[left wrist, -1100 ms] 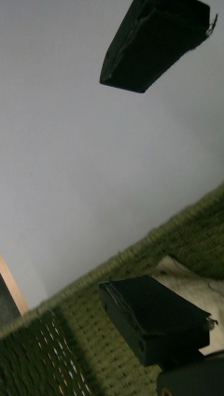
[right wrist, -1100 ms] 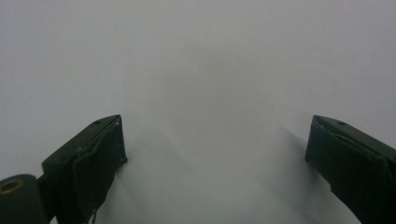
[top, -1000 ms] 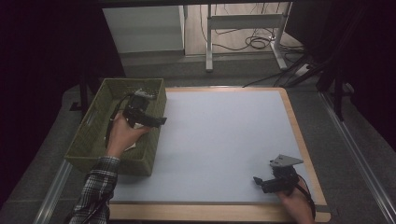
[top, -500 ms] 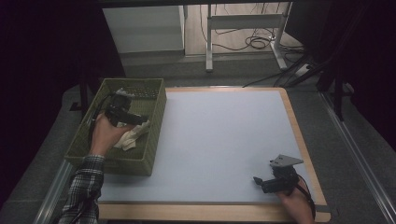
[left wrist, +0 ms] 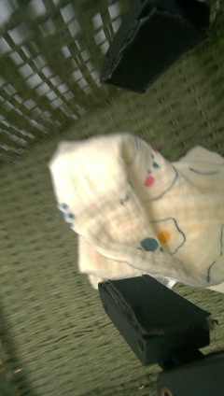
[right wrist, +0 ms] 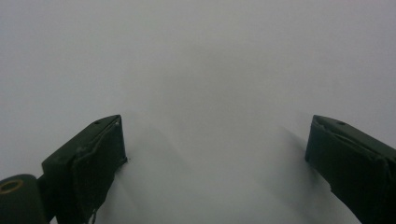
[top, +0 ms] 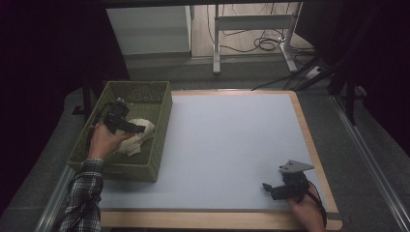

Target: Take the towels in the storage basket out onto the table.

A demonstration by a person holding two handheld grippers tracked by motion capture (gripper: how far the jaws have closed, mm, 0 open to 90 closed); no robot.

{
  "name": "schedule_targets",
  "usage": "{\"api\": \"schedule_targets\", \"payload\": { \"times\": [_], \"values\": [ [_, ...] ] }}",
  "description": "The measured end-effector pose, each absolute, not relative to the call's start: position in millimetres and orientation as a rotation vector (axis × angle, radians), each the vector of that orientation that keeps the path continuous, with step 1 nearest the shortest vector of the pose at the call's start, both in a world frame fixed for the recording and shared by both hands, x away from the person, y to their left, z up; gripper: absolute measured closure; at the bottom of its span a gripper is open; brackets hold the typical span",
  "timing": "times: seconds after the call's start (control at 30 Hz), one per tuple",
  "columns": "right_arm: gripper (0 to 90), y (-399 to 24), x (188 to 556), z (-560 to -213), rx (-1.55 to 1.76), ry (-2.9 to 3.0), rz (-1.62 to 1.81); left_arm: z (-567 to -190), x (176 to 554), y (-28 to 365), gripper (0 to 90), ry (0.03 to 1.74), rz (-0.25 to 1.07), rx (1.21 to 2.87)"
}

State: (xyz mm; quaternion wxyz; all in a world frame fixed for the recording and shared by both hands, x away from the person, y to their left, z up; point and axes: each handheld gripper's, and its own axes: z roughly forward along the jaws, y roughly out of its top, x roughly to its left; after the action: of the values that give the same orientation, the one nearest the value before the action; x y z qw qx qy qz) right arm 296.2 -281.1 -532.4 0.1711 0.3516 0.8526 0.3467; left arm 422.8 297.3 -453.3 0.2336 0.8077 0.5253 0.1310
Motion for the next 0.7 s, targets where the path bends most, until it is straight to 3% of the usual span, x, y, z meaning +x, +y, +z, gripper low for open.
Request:
{"api": "schedule_targets", "payload": {
  "times": [0.4, 0.53, 0.7],
  "values": [
    [4.9, -281.1, 296.2, -532.4, 0.999, 2.421, 0.985, -489.1, 443.3, 301.5, 4.9, 1.565, 0.193, 2.338],
    [4.9, -281.1, 296.2, -532.4, 0.998, 2.421, 0.985, -500.3, 447.4, 305.3, 9.2, 1.608, 0.121, 2.36],
    [4.9, -281.2, 296.2, -532.4, 0.998, 2.421, 0.985, -509.2, 447.5, 301.8, 21.2, 1.634, 0.116, 2.477]
  ]
}}
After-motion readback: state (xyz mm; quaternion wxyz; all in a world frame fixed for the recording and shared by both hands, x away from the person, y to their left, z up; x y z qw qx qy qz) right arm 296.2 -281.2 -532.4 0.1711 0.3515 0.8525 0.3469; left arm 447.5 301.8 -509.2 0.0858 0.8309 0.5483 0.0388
